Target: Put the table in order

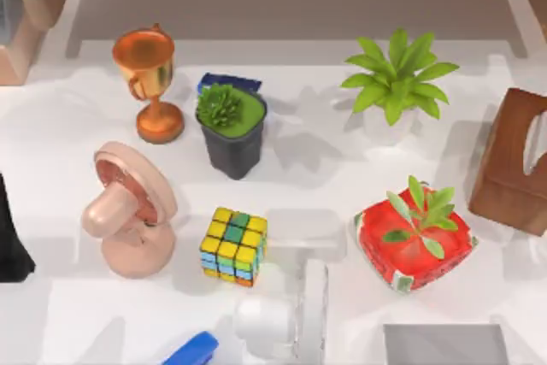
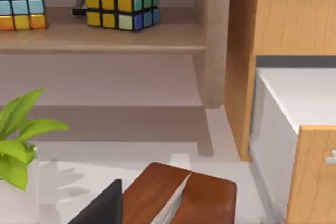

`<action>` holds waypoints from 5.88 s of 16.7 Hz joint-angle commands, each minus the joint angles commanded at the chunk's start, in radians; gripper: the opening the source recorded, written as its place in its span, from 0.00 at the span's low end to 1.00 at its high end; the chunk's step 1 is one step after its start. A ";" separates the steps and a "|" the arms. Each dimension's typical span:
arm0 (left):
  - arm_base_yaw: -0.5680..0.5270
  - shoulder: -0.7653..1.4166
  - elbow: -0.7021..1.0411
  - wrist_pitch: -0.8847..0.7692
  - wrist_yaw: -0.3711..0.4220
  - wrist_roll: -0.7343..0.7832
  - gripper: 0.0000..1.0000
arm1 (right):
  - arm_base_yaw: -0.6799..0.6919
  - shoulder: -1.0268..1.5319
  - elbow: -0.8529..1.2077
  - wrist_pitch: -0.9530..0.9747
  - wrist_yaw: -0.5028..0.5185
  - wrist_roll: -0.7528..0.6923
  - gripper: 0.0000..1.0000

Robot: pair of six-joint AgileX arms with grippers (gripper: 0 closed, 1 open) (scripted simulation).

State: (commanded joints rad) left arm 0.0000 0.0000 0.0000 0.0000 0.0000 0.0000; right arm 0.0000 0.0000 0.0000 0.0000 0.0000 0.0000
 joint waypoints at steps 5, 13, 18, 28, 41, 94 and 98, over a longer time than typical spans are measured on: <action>0.000 0.000 0.000 0.000 0.000 0.000 1.00 | -0.007 0.058 0.059 -0.033 -0.005 -0.007 1.00; 0.000 0.000 0.000 0.000 0.000 0.000 1.00 | -0.104 0.646 0.631 -0.359 -0.011 -0.098 1.00; 0.000 0.000 0.000 0.000 0.000 0.000 1.00 | -0.200 1.215 1.164 -0.667 0.001 -0.198 1.00; 0.000 0.000 0.000 0.000 0.000 0.000 1.00 | -0.363 2.267 2.150 -1.210 0.005 -0.378 1.00; 0.000 0.000 0.000 0.000 0.000 0.000 1.00 | -0.372 2.613 2.508 -1.377 -0.032 -0.421 1.00; 0.000 0.000 0.000 0.000 0.000 0.000 1.00 | -0.324 2.014 1.920 -1.070 -0.031 -0.115 0.00; 0.000 0.000 0.000 0.000 0.000 0.000 1.00 | -0.198 1.769 1.669 -1.029 -0.024 0.070 0.00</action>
State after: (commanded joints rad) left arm 0.0000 0.0000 0.0000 0.0000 0.0000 0.0000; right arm -0.1978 1.7686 1.6687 -1.0294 -0.0241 0.0702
